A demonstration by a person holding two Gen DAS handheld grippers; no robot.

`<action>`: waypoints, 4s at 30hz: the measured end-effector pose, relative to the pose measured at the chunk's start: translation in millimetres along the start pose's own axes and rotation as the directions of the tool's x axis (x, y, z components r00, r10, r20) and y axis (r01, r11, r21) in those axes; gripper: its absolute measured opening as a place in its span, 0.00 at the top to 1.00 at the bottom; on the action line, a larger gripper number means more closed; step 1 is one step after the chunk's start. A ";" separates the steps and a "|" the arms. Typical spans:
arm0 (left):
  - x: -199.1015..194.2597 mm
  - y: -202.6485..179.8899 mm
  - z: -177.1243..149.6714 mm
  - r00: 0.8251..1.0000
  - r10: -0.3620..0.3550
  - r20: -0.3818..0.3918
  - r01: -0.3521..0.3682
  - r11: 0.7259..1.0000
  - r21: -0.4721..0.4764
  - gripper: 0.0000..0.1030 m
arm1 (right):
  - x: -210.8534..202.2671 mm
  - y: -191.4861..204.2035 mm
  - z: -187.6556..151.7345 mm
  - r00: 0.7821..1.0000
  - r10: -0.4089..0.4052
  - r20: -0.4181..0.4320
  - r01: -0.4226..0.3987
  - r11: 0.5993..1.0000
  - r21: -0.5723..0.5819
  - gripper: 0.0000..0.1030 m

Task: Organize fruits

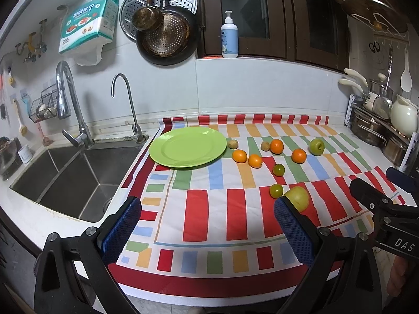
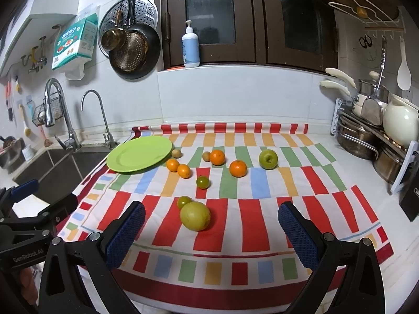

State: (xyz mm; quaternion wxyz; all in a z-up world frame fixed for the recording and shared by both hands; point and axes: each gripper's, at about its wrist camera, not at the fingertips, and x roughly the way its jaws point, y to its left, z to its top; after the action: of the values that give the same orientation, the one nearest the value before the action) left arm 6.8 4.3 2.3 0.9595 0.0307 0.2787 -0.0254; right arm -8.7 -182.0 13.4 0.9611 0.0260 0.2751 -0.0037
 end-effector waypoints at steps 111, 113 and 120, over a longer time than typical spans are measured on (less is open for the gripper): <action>185.8 112.6 117.2 0.917 -0.383 -0.110 0.398 0.898 0.186 0.71 | 162.3 138.3 91.9 0.990 0.115 -0.083 -0.119 0.992 -0.051 0.50; 193.0 120.3 119.2 0.926 -0.363 -0.108 0.377 0.907 0.187 0.71 | 170.9 149.7 97.7 0.988 0.128 -0.083 -0.134 0.988 -0.071 0.50; 226.1 143.4 123.9 0.934 -0.329 -0.138 0.350 0.922 0.166 0.71 | 210.2 171.9 113.1 0.979 0.163 -0.120 -0.175 0.980 -0.095 0.50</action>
State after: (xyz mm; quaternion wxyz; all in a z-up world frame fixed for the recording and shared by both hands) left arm 273.0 131.1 -8.2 0.9170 0.0736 0.3272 -0.2159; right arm 233.2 -14.7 6.3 0.9411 -0.0009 0.3247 0.0938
